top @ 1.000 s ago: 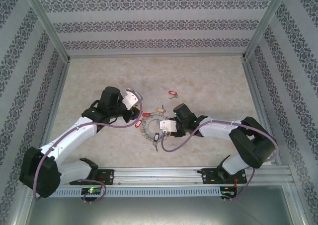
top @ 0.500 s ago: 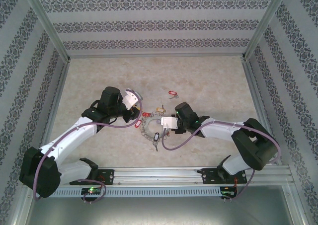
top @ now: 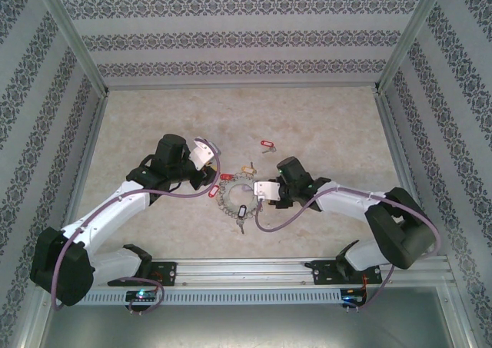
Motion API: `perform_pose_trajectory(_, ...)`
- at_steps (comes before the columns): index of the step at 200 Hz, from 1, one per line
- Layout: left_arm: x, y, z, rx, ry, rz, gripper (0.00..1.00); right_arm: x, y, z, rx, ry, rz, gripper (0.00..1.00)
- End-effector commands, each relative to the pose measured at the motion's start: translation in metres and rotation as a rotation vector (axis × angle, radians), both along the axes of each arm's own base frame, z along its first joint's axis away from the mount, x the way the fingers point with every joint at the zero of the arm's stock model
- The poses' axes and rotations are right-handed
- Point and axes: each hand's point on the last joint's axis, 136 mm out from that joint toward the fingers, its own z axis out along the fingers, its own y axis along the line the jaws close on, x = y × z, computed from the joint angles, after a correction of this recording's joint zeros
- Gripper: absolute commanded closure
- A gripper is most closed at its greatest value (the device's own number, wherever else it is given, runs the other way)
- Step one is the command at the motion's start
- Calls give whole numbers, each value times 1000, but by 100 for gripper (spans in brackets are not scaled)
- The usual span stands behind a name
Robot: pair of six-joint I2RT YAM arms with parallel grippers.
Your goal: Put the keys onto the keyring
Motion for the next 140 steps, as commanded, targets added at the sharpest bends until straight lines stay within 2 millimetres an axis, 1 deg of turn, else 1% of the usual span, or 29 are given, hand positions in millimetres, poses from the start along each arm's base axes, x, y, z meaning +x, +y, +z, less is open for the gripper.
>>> perform_pose_trajectory(1, -5, -3, 3, 3, 3, -25, 58, -7, -2, 11, 78, 140, -114, 64)
perform_pose_trajectory(7, -5, -3, 2, 2, 7, -26, 58, 3, -3, 23, 136, 193, -248, 62)
perform_pose_trajectory(9, -5, -4, 3, 2, 6, -26, 58, 3, -5, 25, 149, 233, -302, 62)
perform_pose_trajectory(17, -5, -4, 2, 1, 13, -22, 58, 19, -4, 56, 251, 359, -484, 63)
perform_pose_trajectory(25, -4, -4, 1, -4, 24, -11, 59, 32, -6, 83, 353, 472, -671, 65)
perform_pose_trajectory(30, -3, -4, 0, -6, 31, -5, 58, 35, -4, 95, 416, 522, -718, 65)
perform_pose_trajectory(38, -3, -5, 1, -14, 36, -6, 58, 35, 3, 109, 514, 574, -722, 64)
perform_pose_trajectory(44, -3, -7, 1, -18, 42, -13, 58, 37, 4, 113, 578, 580, -749, 64)
perform_pose_trajectory(52, -3, -8, 3, -25, 46, -21, 58, 41, 2, 115, 649, 584, -787, 64)
perform_pose_trajectory(55, -4, -9, 3, -27, 49, -25, 58, 39, -1, 108, 653, 604, -813, 64)
perform_pose_trajectory(68, -5, -9, 4, -27, 57, -27, 58, 42, -10, 99, 708, 656, -893, 64)
perform_pose_trajectory(81, -7, -8, 2, -29, 64, -18, 58, 40, -16, 88, 702, 726, -950, 63)
perform_pose_trajectory(90, -7, -7, 2, -31, 62, -18, 58, 38, -21, 79, 689, 805, -1015, 63)
perform_pose_trajectory(100, -7, -8, 2, -30, 59, -24, 58, 30, -17, 68, 685, 916, -1017, 63)
perform_pose_trajectory(108, -7, -9, 3, -30, 60, -28, 58, 25, -14, 57, 663, 967, -1025, 63)
perform_pose_trajectory(126, -7, -9, 0, -21, 74, -27, 58, 14, -8, 37, 596, 1027, -1025, 61)
perform_pose_trajectory(140, -6, -9, -2, -22, 77, -26, 58, 9, -1, 28, 563, 1062, -1015, 61)
